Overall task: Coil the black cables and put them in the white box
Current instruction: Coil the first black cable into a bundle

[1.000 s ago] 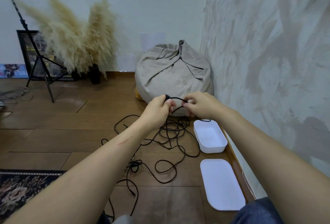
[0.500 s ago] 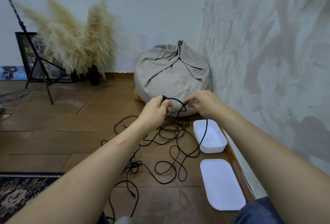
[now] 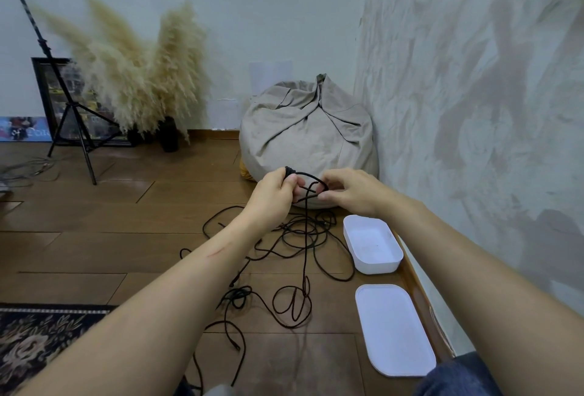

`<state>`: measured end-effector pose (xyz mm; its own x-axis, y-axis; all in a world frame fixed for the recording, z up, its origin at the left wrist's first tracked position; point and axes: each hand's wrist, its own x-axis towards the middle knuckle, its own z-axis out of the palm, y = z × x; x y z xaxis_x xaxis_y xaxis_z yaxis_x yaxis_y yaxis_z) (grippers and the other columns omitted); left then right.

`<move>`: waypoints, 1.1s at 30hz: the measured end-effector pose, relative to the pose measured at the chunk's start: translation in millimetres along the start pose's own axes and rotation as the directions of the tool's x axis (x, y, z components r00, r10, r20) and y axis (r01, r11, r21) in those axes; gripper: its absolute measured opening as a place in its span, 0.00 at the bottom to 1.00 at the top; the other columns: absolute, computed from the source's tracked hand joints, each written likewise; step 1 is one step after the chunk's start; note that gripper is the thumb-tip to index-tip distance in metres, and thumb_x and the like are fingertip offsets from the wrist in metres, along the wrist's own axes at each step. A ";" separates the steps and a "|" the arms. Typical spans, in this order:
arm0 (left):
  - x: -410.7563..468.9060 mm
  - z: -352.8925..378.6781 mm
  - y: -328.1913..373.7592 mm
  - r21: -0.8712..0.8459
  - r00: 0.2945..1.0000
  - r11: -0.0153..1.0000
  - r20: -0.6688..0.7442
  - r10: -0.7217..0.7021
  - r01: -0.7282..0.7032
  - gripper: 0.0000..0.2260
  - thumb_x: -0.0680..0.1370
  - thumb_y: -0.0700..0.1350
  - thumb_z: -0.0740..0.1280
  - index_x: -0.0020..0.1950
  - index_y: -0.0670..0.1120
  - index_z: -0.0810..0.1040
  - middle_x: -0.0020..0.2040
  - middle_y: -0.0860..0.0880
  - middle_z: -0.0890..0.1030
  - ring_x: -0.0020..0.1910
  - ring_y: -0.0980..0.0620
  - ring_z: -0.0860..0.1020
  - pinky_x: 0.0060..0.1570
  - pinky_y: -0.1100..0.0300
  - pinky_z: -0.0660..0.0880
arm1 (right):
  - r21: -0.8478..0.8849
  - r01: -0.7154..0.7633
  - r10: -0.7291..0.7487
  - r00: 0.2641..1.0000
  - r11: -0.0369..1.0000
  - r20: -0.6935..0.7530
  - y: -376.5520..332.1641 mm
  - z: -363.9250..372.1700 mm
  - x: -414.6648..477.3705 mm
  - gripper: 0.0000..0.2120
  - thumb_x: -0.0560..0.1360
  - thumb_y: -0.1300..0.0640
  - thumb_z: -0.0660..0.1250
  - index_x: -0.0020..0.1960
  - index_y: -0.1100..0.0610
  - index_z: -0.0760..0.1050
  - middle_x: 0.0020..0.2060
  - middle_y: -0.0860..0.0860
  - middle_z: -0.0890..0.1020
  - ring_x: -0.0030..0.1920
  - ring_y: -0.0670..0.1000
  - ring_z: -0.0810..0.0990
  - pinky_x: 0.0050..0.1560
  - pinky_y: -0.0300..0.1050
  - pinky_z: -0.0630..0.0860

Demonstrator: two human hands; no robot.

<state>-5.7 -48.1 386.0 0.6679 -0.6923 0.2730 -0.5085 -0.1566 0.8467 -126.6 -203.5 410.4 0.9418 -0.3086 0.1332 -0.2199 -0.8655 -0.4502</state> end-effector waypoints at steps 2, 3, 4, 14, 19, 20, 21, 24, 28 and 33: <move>0.4 -1.5 -2.6 0.000 1.000 1.000 -0.015 -0.013 0.013 0.13 0.87 0.44 0.56 0.51 0.45 0.79 0.39 0.53 0.78 0.40 0.56 0.77 0.43 0.60 0.74 | 0.027 0.002 -0.002 1.000 1.000 0.015 1.5 1.3 0.8 0.06 0.77 0.46 0.69 0.51 0.47 0.80 0.46 0.47 0.84 0.51 0.50 0.81 0.56 0.53 0.77; 0.9 -2.4 -3.7 -0.001 0.999 1.000 -0.026 -0.023 0.023 0.13 0.87 0.44 0.55 0.51 0.45 0.79 0.40 0.53 0.78 0.39 0.56 0.78 0.42 0.61 0.73 | 0.035 -0.002 0.001 1.000 0.999 0.015 1.9 1.9 0.9 0.07 0.77 0.46 0.69 0.50 0.48 0.80 0.45 0.47 0.84 0.49 0.50 0.81 0.54 0.51 0.77; 1.5 -3.4 -4.6 -0.007 0.999 0.999 -0.039 -0.032 0.032 0.13 0.87 0.44 0.55 0.51 0.45 0.79 0.40 0.53 0.78 0.39 0.56 0.77 0.41 0.62 0.72 | 0.051 -0.003 0.003 1.000 0.999 0.007 1.9 2.3 0.6 0.07 0.78 0.47 0.68 0.51 0.48 0.80 0.43 0.46 0.84 0.48 0.49 0.81 0.52 0.50 0.77; 4.8 -9.6 -13.3 -0.010 0.993 0.997 -0.089 -0.075 0.075 0.13 0.87 0.44 0.55 0.51 0.44 0.79 0.39 0.52 0.76 0.39 0.53 0.76 0.44 0.58 0.73 | 0.221 0.010 0.012 0.995 0.975 -0.100 5.3 2.6 2.6 0.05 0.80 0.52 0.68 0.55 0.48 0.78 0.29 0.47 0.71 0.27 0.42 0.68 0.33 0.38 0.66; 9.8 -33.2 -29.8 -0.009 0.964 0.983 -0.193 -0.182 0.184 0.14 0.86 0.46 0.55 0.53 0.43 0.79 0.42 0.48 0.78 0.43 0.49 0.78 0.48 0.51 0.77 | 0.236 -0.114 0.138 0.986 0.965 -0.090 28.7 0.3 -2.5 0.11 0.73 0.43 0.74 0.44 0.50 0.81 0.29 0.45 0.73 0.34 0.46 0.72 0.40 0.43 0.68; 8.5 -35.1 -31.2 0.010 0.971 0.984 -0.166 -0.172 0.176 0.14 0.86 0.45 0.55 0.54 0.41 0.79 0.41 0.48 0.78 0.43 0.49 0.77 0.49 0.50 0.77 | 0.247 -0.119 0.143 0.986 0.962 -0.082 31.2 1.0 -3.7 0.11 0.73 0.42 0.74 0.44 0.49 0.81 0.29 0.44 0.75 0.34 0.45 0.73 0.41 0.43 0.69; 6.7 -34.4 -30.9 0.033 0.980 0.987 -0.129 -0.153 0.158 0.15 0.86 0.45 0.55 0.54 0.41 0.79 0.40 0.49 0.77 0.42 0.50 0.77 0.49 0.50 0.76 | 0.257 -0.120 0.143 0.987 0.959 -0.073 31.6 2.2 -4.2 0.11 0.73 0.42 0.73 0.46 0.49 0.82 0.29 0.44 0.76 0.34 0.45 0.74 0.41 0.43 0.69; 0.1 -19.0 -16.7 0.036 0.998 0.997 -0.018 -0.067 0.067 0.14 0.87 0.44 0.55 0.51 0.42 0.79 0.39 0.51 0.77 0.40 0.53 0.76 0.48 0.54 0.74 | 0.326 -0.068 0.095 0.993 0.943 -0.067 17.0 7.4 -1.4 0.10 0.77 0.45 0.71 0.52 0.51 0.81 0.32 0.48 0.82 0.35 0.45 0.80 0.41 0.40 0.72; -4.5 3.2 0.9 -0.107 0.998 0.994 0.063 -0.005 0.012 0.14 0.87 0.42 0.55 0.48 0.47 0.78 0.39 0.51 0.76 0.40 0.53 0.76 0.46 0.58 0.73 | 0.409 0.060 0.018 0.982 0.911 -0.186 -3.0 7.9 5.2 0.07 0.81 0.54 0.66 0.55 0.56 0.80 0.32 0.48 0.79 0.30 0.40 0.73 0.37 0.37 0.69; -12.3 4.8 15.5 -0.293 0.977 0.955 0.213 0.019 0.045 0.13 0.87 0.41 0.55 0.52 0.44 0.79 0.40 0.50 0.77 0.44 0.50 0.78 0.52 0.55 0.74 | 0.466 0.100 0.049 0.954 0.879 -0.296 -1.5 1.5 5.4 0.06 0.80 0.55 0.68 0.53 0.55 0.83 0.33 0.51 0.79 0.32 0.41 0.73 0.37 0.36 0.70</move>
<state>-24.4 -45.4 393.6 0.5266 -0.8296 0.1857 -0.2961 0.0257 0.9548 -120.7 -203.3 410.5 0.8122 -0.4536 0.3668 0.0194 -0.6075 -0.7941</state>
